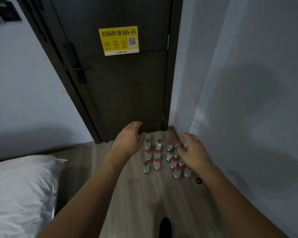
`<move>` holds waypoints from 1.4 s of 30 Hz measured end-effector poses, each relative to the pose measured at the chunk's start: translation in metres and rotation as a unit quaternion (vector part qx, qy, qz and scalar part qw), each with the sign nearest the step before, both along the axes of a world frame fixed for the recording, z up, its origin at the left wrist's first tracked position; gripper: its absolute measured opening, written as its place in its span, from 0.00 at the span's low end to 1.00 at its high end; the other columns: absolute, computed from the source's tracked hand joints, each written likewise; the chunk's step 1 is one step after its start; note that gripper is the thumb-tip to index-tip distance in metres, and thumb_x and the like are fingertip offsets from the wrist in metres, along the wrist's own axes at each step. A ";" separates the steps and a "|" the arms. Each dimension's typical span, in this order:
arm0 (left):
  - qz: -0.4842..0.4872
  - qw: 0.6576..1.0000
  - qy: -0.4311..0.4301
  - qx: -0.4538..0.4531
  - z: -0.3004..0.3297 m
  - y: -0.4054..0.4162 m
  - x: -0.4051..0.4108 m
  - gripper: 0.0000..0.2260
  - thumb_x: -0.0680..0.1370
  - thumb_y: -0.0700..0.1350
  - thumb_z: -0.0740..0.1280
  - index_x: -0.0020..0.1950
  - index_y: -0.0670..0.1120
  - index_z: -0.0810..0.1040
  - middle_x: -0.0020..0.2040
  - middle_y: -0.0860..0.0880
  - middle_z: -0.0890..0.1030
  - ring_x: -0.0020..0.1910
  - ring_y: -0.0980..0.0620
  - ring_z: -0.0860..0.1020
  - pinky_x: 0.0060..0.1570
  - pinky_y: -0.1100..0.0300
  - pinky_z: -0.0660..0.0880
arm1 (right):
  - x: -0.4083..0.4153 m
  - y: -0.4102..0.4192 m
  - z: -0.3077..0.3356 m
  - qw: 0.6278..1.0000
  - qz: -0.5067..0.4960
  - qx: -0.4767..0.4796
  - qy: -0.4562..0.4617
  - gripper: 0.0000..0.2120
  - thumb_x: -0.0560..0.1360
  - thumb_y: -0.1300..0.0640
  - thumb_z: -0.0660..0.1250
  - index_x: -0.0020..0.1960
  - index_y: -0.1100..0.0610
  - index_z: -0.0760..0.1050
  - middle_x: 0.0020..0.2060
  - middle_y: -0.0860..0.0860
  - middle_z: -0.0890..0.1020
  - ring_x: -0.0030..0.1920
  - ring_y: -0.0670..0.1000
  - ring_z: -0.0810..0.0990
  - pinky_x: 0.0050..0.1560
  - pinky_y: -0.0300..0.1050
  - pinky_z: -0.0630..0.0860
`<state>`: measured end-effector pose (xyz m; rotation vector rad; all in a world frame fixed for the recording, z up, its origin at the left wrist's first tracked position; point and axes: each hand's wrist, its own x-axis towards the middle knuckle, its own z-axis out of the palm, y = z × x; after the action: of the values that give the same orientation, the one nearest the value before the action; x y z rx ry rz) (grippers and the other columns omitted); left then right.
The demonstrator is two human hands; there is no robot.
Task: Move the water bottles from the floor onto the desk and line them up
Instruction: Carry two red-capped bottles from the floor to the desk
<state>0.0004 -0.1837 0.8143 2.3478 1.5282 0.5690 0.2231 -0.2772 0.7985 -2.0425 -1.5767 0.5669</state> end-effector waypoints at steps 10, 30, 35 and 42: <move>0.014 1.000 0.018 -0.002 -0.008 0.135 0.056 0.21 0.81 0.52 0.64 0.73 0.48 0.69 0.70 0.49 0.74 0.66 0.50 0.74 0.60 0.61 0.69 | 0.055 0.152 -0.007 0.999 0.023 -0.006 0.022 0.23 0.79 0.55 0.65 0.73 0.55 0.66 0.69 0.53 0.71 0.67 0.54 0.72 0.67 0.47 0.69; -0.224 0.961 0.043 -0.155 -0.513 0.236 0.266 0.17 0.81 0.50 0.62 0.69 0.48 0.71 0.63 0.47 0.77 0.61 0.47 0.76 0.60 0.50 0.73 | 0.231 0.235 -0.498 0.982 -0.133 -0.089 0.104 0.12 0.80 0.62 0.64 0.62 0.65 0.75 0.58 0.59 0.79 0.59 0.58 0.77 0.64 0.55 0.72; -0.276 0.942 0.067 -0.182 -0.691 0.223 0.303 0.18 0.80 0.52 0.63 0.67 0.47 0.71 0.57 0.47 0.78 0.55 0.46 0.78 0.54 0.53 0.74 | 0.257 0.230 -0.674 0.981 -0.159 -0.082 0.073 0.24 0.78 0.56 0.67 0.72 0.56 0.68 0.68 0.56 0.74 0.61 0.57 0.76 0.63 0.51 0.71; -0.271 0.935 0.058 -0.220 -0.816 0.218 0.313 0.19 0.79 0.50 0.66 0.69 0.49 0.69 0.54 0.49 0.79 0.50 0.50 0.78 0.45 0.62 0.69 | 0.264 0.235 -0.810 0.962 -0.209 -0.077 0.156 0.25 0.76 0.56 0.69 0.71 0.56 0.67 0.67 0.54 0.74 0.64 0.55 0.74 0.65 0.50 0.71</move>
<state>0.3131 0.0339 -0.0017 2.3087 0.8510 -0.0463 0.4869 -0.0427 -0.0116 -2.1836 -0.9109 0.8165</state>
